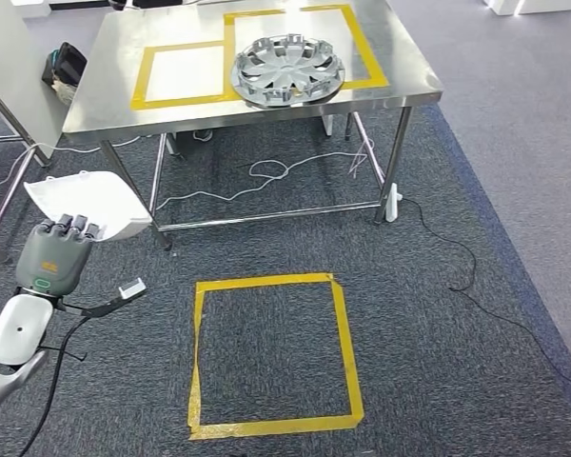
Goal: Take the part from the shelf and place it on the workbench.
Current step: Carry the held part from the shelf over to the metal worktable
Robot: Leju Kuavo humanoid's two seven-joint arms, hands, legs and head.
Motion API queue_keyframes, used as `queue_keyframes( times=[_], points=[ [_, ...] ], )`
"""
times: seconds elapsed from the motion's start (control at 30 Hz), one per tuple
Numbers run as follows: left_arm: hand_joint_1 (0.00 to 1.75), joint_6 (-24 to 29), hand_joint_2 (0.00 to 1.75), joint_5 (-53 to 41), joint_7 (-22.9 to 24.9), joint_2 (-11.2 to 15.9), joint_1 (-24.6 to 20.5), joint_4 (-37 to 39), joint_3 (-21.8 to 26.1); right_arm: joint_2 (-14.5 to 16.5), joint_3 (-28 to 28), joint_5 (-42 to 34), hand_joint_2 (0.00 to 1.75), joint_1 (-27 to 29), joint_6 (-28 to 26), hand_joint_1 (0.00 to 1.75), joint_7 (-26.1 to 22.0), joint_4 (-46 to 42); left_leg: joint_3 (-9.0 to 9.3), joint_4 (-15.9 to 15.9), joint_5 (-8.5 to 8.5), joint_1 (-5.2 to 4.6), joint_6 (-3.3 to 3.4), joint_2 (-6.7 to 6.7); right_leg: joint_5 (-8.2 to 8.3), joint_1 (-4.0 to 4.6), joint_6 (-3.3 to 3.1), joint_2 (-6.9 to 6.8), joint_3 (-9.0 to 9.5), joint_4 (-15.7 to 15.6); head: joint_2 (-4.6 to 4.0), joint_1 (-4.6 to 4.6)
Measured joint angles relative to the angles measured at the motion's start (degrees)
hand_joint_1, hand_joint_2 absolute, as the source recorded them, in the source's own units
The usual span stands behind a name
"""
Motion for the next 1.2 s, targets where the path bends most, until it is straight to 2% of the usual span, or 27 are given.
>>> queue_keyframes(
  times=[0.07,0.13,0.2,0.23,0.27,0.33,0.37,0.4,0.43,0.5,0.53,0.57,0.6,0.7,0.73,0.77,0.8,0.87,0.9,0.93,0.97,1.0,1.03,1.07,1.1,1.17,1.2],
  points=[
    [1.75,0.2,1.75,0.0,-1.1,-0.1,-0.1,0.0,0.4,0.0,0.0,-0.1,0.0,-0.1,0.1,0.0,0.0,0.0,3.3,-6.0,1.28,-0.35,0.25,0.82,-0.11,0.31,0.49,-0.25,-0.01,0.1,0.0,0.04],
    [1.75,0.6,1.75,0.0,-3.2,-0.3,0.0,0.0,0.8,0.0,0.0,-0.1,0.0,-0.1,0.2,0.0,0.0,0.0,3.79,-7.3,0.99,-0.67,0.54,0.91,-0.06,0.53,1.14,-0.47,0.02,-0.2,-0.01,0.09],
    [1.75,1.4,1.75,0.0,-6.3,-0.6,0.2,0.0,1.7,0.0,0.0,-0.1,0.0,-0.1,0.2,0.0,-0.1,0.0,3.71,-7.5,1.11,-0.55,1.19,0.6,-0.37,0.4,1.83,-0.26,-0.2,-0.1,-0.01,0.16],
    [1.75,1.8,1.75,0.0,-7.5,-0.7,0.3,0.0,2.3,0.0,0.0,-0.1,0.0,-0.1,0.3,0.0,-0.1,0.0,3.73,-7.5,1.17,-0.46,1.55,0.46,-1.21,0.35,2.12,0.19,-0.86,1.2,-0.01,0.31],
    [1.75,2.1,1.75,0.0,-8.4,-0.9,0.3,0.0,2.9,0.0,0.0,-0.1,0.0,-0.2,0.3,0.0,-0.1,0.0,3.76,-7.6,1.22,-0.37,1.87,0.34,-2.6,0.32,2.34,0.76,-2.14,3.7,-0.01,0.41],
    [1.75,2.9,1.75,0.0,-9.7,-1.0,0.2,0.0,3.5,0.0,0.0,0.0,0.0,-0.1,0.3,0.0,-0.1,0.0,3.76,-7.6,1.13,-0.51,2.28,0.09,-5.99,0.35,2.48,1.53,-5.95,11.5,0.0,0.62],
    [1.75,3.4,1.75,0.0,-10.3,-1.1,0.3,0.0,3.5,0.0,0.0,0.0,0.0,-0.1,0.3,0.0,-0.1,0.0,3.77,-7.6,1.09,-0.62,2.37,-0.1,-6.9,0.38,2.47,1.63,-7.75,14.7,0.0,0.62],
    [1.75,3.9,1.75,0.0,-11.0,-1.1,0.3,0.0,3.5,0.0,0.0,0.0,0.0,-0.1,0.3,0.0,-0.1,0.0,3.81,-7.6,1.01,-0.72,2.43,-0.32,-6.75,0.4,2.39,1.66,-8.76,16.1,0.0,0.64],
    [1.75,4.3,1.75,0.0,-11.4,-1.2,0.3,0.0,3.6,0.0,0.0,0.0,0.0,-0.1,0.3,0.0,-0.1,0.0,3.89,-7.6,0.84,-0.8,2.46,-0.57,-5.49,0.42,2.25,1.67,-8.7,15.3,-0.01,0.64],
    [1.75,5.0,1.75,0.0,-12.3,-1.3,0.4,0.0,4.0,0.0,0.0,0.0,0.0,-0.1,0.3,0.0,-0.2,0.0,4.28,-7.6,0.32,-0.87,2.32,-1.07,-1.26,0.43,1.85,1.89,-5.57,8.1,-0.01,0.66],
    [1.75,5.4,1.75,0.0,-12.6,-1.3,0.4,0.0,4.2,-0.1,0.0,0.1,0.0,-0.1,0.3,0.0,-0.2,0.0,4.46,-7.5,-0.03,-1.0,2.11,-1.26,-0.03,0.41,1.63,2.15,-3.65,4.1,-0.01,0.66],
    [1.75,5.7,1.75,0.0,-13.0,-1.3,0.3,0.0,4.4,-0.1,0.0,0.1,0.0,-0.1,0.3,0.0,-0.2,0.0,4.61,-7.5,-0.33,-1.09,1.85,-1.4,0.5,0.42,1.4,2.36,-2.12,1.4,-0.01,0.61],
    [1.75,5.9,1.75,0.0,-13.2,-1.3,0.3,0.0,4.5,-0.1,0.0,0.1,0.0,-0.2,0.3,0.0,-0.2,0.0,4.73,-7.5,-0.54,-1.15,1.57,-1.49,0.36,0.46,1.15,2.53,-1.3,0.1,-0.01,0.6],
    [1.75,6.2,1.75,0.0,-13.5,-1.2,0.4,0.0,4.7,-0.1,0.0,0.1,0.0,-0.2,0.3,0.0,-0.2,0.0,5.15,-7.6,-0.84,-1.02,0.58,-1.43,-0.22,0.41,0.19,2.48,-0.33,-0.4,0.0,0.53],
    [1.75,6.4,1.75,0.0,-13.7,-1.2,0.4,0.0,4.8,0.0,0.0,0.1,0.0,-0.2,0.3,0.0,-0.2,0.0,4.86,-6.7,-1.1,-0.99,0.26,-1.21,-0.41,0.28,-0.17,2.45,0.17,-0.6,0.0,0.38],
    [1.75,6.7,1.75,0.0,-14.0,-1.2,0.3,-0.1,4.9,0.0,0.0,0.2,0.0,-0.2,0.3,0.0,-0.3,0.0,3.83,-4.6,-1.78,-0.98,0.0,-0.98,-0.66,0.13,-0.47,2.42,0.77,-0.8,0.01,0.28],
    [1.75,7.1,1.75,0.0,-14.3,-1.2,0.4,-0.1,5.1,0.0,0.0,0.2,0.0,-0.2,0.3,0.0,-0.3,0.0,1.91,-1.3,-2.8,-0.96,-0.2,-0.77,-1.07,0.09,-0.66,2.39,1.33,-0.9,0.01,0.16],
    [1.75,7.8,1.75,0.0,-14.8,-1.2,0.7,-0.1,5.4,-0.1,0.0,0.2,0.0,0.0,0.3,0.0,-0.3,0.0,-3.4,6.4,-4.65,-0.91,-0.48,-0.67,-2.23,0.04,-0.77,2.34,2.61,-1.0,0.01,0.09],
    [1.75,8.1,1.75,0.0,-14.9,-1.2,1.0,-0.1,5.4,-0.1,0.0,0.2,0.0,0.1,0.3,0.0,-0.3,0.0,-5.5,8.5,-4.14,-0.89,-0.53,-0.65,-2.97,0.0,-0.69,2.34,3.43,-1.0,0.0,0.08],
    [1.75,8.3,1.75,0.0,-14.9,-1.2,1.3,-0.1,5.5,-0.1,0.0,0.2,0.0,0.2,0.3,0.0,-0.3,0.0,-6.6,8.5,-2.29,-0.88,-0.54,-0.64,-3.8,-0.08,-0.55,2.35,4.43,-1.0,0.0,0.08],
    [1.75,8.4,1.75,0.0,-14.9,-1.2,1.4,-0.1,5.6,0.0,0.0,0.2,0.0,0.2,0.3,0.0,-0.3,0.0,-6.58,6.1,0.73,-0.87,-0.53,-0.59,-4.71,-0.2,-0.38,2.35,5.58,-1.0,0.0,0.09],
    [1.75,8.5,1.75,0.0,-14.8,-1.1,1.6,-0.1,5.6,0.0,0.0,0.2,0.0,0.3,0.3,0.0,-0.3,0.0,-5.81,2.3,4.27,-0.85,-0.56,-0.32,-5.7,-0.32,-0.15,2.36,6.69,-1.1,0.0,0.08],
    [1.75,8.7,1.75,0.0,-14.7,-1.1,1.7,-0.1,5.6,-0.1,0.0,0.2,0.0,0.2,0.3,0.0,-0.3,0.0,-4.8,-0.9,6.46,-1.09,-0.65,0.04,-6.7,-0.31,0.2,2.33,7.67,-1.3,-0.01,0.02],
    [1.75,8.8,1.75,0.0,-14.5,-1.0,1.8,-0.1,5.6,-0.1,0.0,0.2,0.0,0.2,0.2,0.0,-0.3,0.0,-3.54,-3.9,7.17,-1.28,-0.49,0.39,-7.53,-0.24,0.56,2.31,8.46,-1.6,-0.02,-0.15],
    [1.75,9.0,1.75,0.0,-14.2,-1.0,1.9,-0.1,5.7,-0.1,0.0,0.2,0.0,0.2,0.2,0.0,-0.3,0.0,-2.63,-5.5,6.67,-1.48,-0.14,0.64,-8.17,-0.13,0.89,2.21,9.16,-2.3,-0.02,-0.1],
    [1.75,9.5,1.75,0.0,-13.5,-0.6,2.4,-0.4,5.8,-0.2,0.0,0.2,0.0,0.1,-0.1,0.0,-0.2,0.0,-1.16,-6.6,3.99,-1.53,1.12,0.54,-8.1,0.07,1.63,1.99,10.78,-3.1,-0.01,0.02],
    [1.75,9.8,1.75,0.0,-13.1,-0.3,2.8,-0.7,5.9,-0.2,0.0,0.2,0.0,0.0,-0.4,0.0,-0.1,0.0,-0.56,-6.7,3.23,-1.41,1.69,0.4,-7.33,0.12,1.99,1.9,10.8,-2.2,-0.01,0.25]
  ],
)
